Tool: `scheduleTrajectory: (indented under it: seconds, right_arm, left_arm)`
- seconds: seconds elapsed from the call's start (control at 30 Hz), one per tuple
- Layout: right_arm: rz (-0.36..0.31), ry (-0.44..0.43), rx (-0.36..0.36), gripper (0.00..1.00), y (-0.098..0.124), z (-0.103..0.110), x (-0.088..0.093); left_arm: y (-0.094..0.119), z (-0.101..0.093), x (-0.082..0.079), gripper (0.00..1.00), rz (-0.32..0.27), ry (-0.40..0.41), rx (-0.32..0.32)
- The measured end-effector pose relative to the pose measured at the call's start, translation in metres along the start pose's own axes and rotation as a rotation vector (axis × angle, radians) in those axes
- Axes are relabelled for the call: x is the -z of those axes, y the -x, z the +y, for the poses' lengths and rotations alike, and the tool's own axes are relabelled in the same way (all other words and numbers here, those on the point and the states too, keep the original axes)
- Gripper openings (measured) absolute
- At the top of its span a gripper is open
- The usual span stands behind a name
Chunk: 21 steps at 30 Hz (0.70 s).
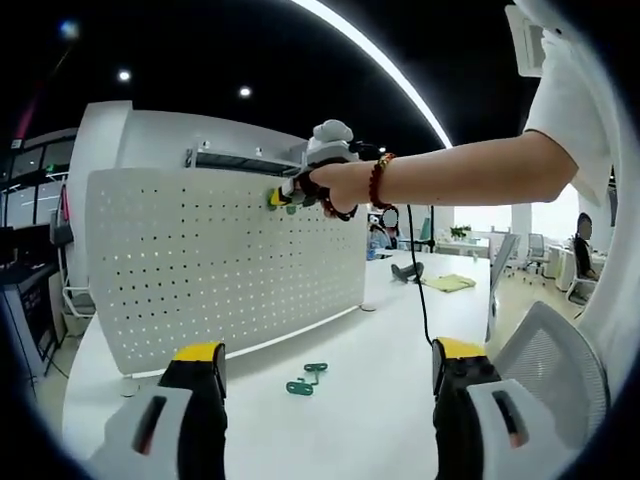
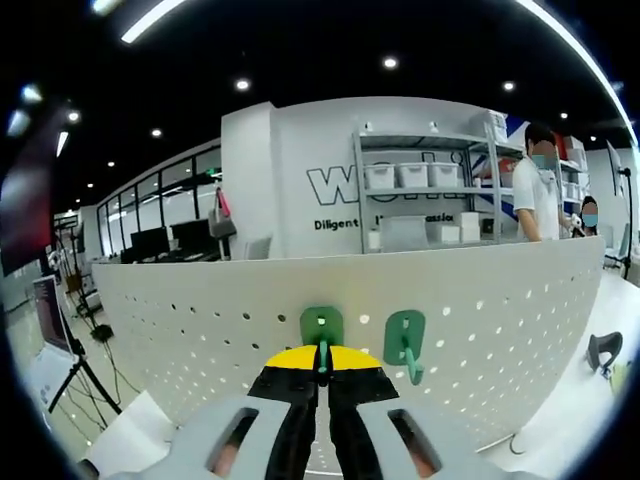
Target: Insert the hook assembly into the mounting plate slot until the hook locks in place.
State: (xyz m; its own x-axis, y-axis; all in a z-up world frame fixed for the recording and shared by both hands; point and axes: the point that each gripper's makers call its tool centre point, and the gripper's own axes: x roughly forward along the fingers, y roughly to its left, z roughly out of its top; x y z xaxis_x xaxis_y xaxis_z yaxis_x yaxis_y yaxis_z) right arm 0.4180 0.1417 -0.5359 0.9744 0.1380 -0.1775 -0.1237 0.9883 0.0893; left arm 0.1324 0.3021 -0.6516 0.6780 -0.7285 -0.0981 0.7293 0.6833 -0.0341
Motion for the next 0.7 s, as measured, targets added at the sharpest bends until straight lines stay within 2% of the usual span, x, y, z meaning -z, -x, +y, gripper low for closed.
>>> scheduleTrajectory:
  seconds: [0.23,0.3,0.7]
  right_arm:
    - [0.015,0.018,0.008,0.01,-0.0012,0.0005,0.0014]
    - [0.039,0.055,0.006,0.01,-0.0008,0.0022,0.0041]
    - [0.032,0.072,-0.019,0.07,-0.0008,0.0068,0.0022]
  left_arm:
    - [0.0003,0.0009,-0.0003,0.87,-0.002,0.006,-0.004]
    - [0.0003,0.0004,0.0,0.87,0.0,0.006,-0.002]
    - [0.0012,-0.0045,-0.0009,0.87,0.009,0.003,0.012]
